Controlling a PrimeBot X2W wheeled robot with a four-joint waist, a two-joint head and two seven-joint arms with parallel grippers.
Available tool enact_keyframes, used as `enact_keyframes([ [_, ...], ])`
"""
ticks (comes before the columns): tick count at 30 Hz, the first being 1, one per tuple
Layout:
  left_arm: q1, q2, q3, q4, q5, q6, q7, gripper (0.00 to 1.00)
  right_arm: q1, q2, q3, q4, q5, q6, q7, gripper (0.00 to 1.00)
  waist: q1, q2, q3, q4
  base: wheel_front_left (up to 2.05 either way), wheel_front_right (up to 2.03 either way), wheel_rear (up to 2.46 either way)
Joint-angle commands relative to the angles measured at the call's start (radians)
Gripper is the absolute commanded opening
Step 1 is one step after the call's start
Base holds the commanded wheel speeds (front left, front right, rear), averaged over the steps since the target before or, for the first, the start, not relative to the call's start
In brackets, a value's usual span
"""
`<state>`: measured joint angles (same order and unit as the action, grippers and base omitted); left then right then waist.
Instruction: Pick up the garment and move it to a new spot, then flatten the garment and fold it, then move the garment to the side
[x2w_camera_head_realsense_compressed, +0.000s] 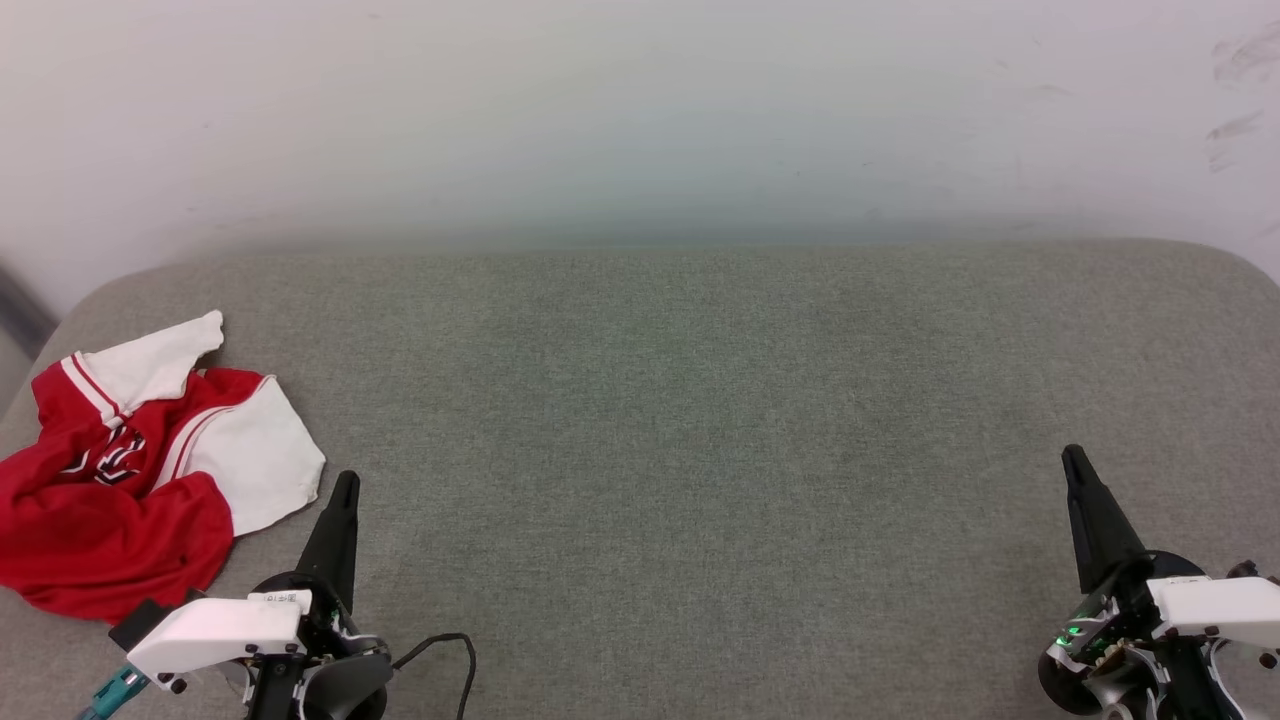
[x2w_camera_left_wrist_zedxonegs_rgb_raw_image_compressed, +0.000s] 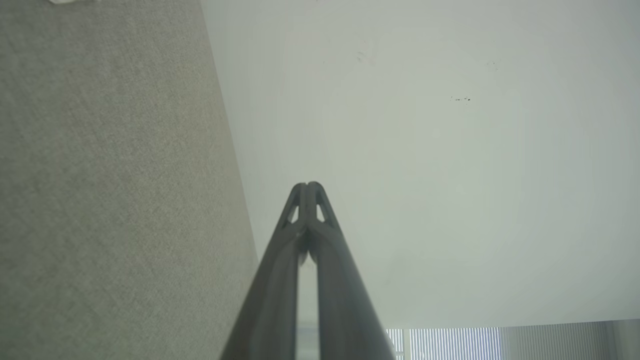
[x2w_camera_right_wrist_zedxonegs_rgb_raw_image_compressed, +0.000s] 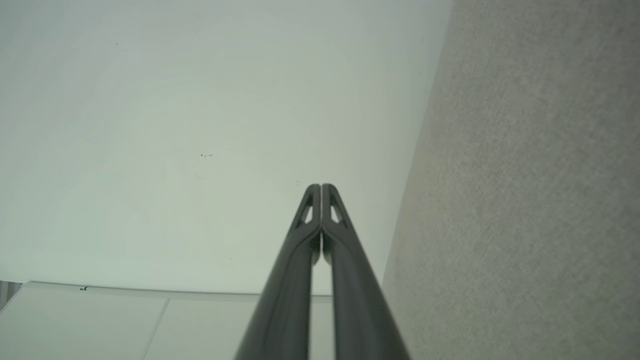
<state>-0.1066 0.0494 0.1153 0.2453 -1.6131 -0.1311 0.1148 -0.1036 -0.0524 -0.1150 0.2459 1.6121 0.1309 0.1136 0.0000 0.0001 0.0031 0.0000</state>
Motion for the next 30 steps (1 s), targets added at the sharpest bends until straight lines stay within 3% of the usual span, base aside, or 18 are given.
enact_keyframes([
  [1, -0.005, -0.001, 0.002, 0.0, 0.0, -0.003, 0.002, 0.0, -0.011, 0.004, 0.001, 0.001, 0.001, 0.0, 0.0, 0.0, 0.0, -0.0001, 0.0, 0.0, 0.0, 0.0, 0.0],
  [30, -0.005, -0.001, 0.002, 0.0, 0.0, -0.003, 0.002, 0.0, -0.011, 0.004, 0.001, 0.001, 0.001, 0.0, 0.0, 0.0, 0.0, -0.0001, 0.0, 0.0, 0.0, 0.0, 0.0],
])
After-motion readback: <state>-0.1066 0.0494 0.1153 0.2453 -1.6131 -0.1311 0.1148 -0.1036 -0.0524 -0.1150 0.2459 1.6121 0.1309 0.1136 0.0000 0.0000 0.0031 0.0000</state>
